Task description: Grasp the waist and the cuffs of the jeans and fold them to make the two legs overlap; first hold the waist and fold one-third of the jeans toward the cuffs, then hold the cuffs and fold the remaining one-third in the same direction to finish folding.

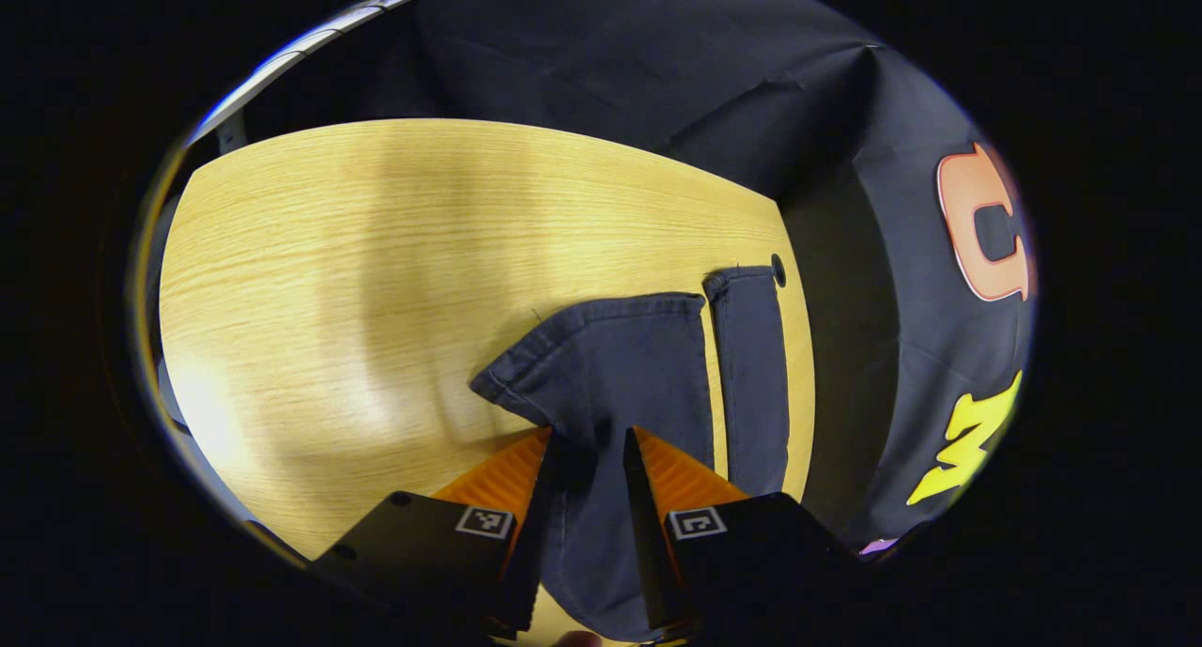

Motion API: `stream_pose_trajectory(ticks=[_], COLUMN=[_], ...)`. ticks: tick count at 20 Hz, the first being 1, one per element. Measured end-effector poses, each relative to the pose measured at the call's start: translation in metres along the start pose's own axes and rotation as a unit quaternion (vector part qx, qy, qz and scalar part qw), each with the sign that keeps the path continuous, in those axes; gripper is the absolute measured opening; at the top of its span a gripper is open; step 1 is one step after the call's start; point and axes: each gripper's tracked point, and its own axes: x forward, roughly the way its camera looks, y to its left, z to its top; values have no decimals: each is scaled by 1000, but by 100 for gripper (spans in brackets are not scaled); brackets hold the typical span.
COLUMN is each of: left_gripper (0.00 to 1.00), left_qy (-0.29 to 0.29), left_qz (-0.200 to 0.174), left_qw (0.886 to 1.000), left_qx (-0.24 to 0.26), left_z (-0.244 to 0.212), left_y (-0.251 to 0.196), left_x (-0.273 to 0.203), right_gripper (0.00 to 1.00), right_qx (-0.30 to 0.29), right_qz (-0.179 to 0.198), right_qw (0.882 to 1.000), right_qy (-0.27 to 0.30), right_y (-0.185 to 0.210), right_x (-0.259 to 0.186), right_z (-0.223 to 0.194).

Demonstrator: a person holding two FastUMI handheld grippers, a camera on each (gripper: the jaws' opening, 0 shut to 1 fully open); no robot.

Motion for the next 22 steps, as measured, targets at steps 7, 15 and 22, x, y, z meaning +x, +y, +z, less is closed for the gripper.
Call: stream_pose_trajectory(ticks=[7,15,22], left_gripper=[30,14,6], left_qy=[11,25,61], left_qz=[12,26,22], left_qw=[1000,999,998], left_qx=[5,25,23], left_z=[-4,-9,-11], left_y=[-4,2,-18], left_x=[6,-3,-13], right_gripper=[92,47,2], right_qx=[6,-47,25], right_qz=[-33,-201,-158], right_qw=[999,979,986], right_qy=[8,3,50], right_y=[9,-14,-5], right_x=[12,20,18], right_z=[5,6,8])
